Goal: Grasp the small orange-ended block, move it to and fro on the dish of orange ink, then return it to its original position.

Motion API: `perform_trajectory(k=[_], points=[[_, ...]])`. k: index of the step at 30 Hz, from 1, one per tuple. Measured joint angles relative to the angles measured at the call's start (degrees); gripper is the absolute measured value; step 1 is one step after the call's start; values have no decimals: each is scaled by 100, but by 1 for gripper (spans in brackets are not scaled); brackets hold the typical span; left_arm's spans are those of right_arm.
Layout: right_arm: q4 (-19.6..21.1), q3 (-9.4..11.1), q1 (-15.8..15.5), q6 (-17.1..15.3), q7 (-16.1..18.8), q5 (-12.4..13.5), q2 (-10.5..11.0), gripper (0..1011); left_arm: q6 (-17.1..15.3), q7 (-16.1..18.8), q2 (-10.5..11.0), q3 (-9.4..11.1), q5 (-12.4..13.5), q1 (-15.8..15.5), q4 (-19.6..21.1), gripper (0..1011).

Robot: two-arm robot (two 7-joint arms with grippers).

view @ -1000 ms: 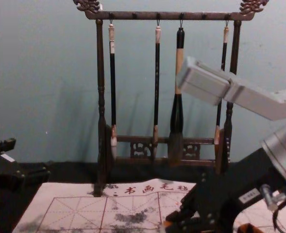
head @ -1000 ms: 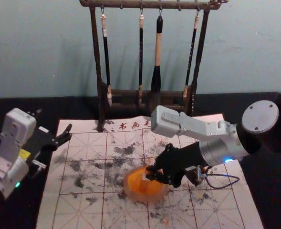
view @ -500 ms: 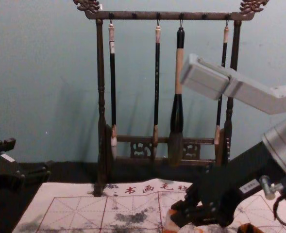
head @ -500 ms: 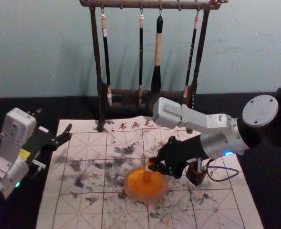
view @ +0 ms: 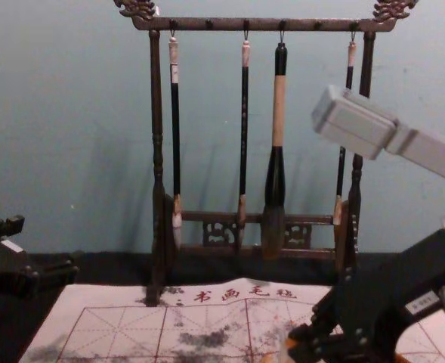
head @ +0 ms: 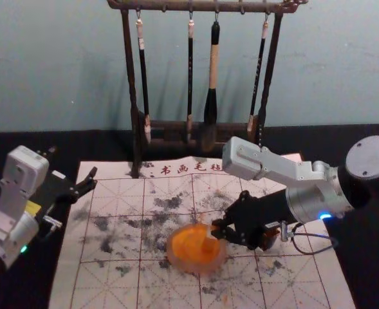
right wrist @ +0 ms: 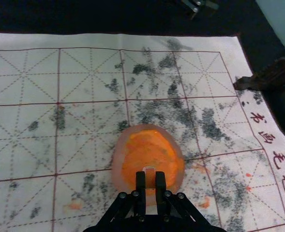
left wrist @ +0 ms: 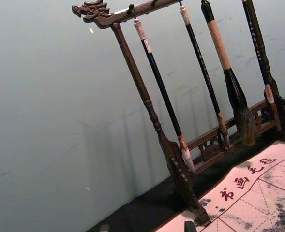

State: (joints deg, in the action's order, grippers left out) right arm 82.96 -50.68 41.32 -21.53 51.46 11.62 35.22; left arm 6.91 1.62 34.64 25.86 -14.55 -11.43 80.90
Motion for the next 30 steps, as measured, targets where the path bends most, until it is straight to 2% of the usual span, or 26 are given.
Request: perform_trajectory(k=[6,11,30], points=[[244,11,-109,-10,21,58,136,88,0,0,0,0,0,0,0,1001],[316,-17,-129,-14,47,71,155,88,0,0,0,0,0,0,0,1001],[216,-109,-64,-23,37,74,28,87,0,0,0,0,0,0,0,1001]])
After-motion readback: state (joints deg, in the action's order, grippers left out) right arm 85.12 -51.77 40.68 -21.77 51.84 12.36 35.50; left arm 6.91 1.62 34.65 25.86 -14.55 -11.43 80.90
